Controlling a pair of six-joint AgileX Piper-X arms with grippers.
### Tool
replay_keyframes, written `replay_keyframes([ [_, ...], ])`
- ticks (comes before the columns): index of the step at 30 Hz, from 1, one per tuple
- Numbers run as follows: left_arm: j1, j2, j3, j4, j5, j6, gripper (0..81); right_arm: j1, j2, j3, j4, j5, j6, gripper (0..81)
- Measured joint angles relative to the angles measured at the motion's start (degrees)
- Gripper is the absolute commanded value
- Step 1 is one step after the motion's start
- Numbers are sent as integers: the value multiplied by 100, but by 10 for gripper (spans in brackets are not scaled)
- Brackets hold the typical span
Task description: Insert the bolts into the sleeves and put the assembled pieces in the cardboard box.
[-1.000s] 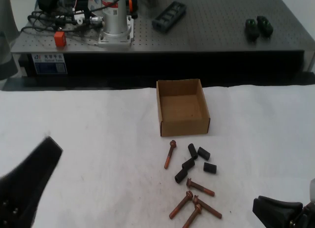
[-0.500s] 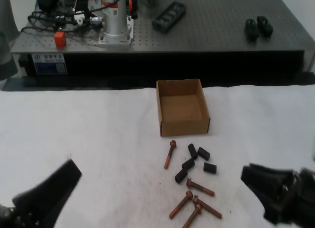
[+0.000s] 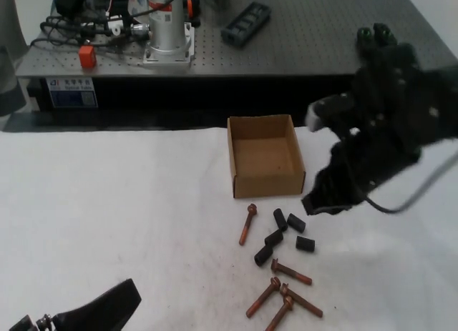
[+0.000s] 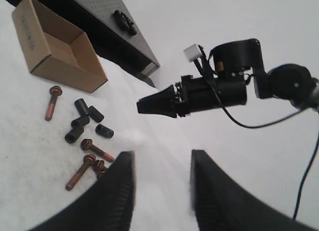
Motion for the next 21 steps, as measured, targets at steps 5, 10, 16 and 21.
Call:
replay_keyframes([
  [5, 0, 0, 0, 1, 0, 38, 279, 360, 923, -789, 458, 576, -308, 212],
  [10, 0, 0, 0, 41, 0, 39, 279, 503, 1621, -1104, 684, 963, -441, 212],
  [16, 0, 0, 0, 38, 0, 39, 279, 503, 1906, -1119, 686, 1380, -500, 212],
  [21, 0, 0, 0, 38, 0, 39, 279, 503, 1922, -1119, 652, 1446, -500, 212],
])
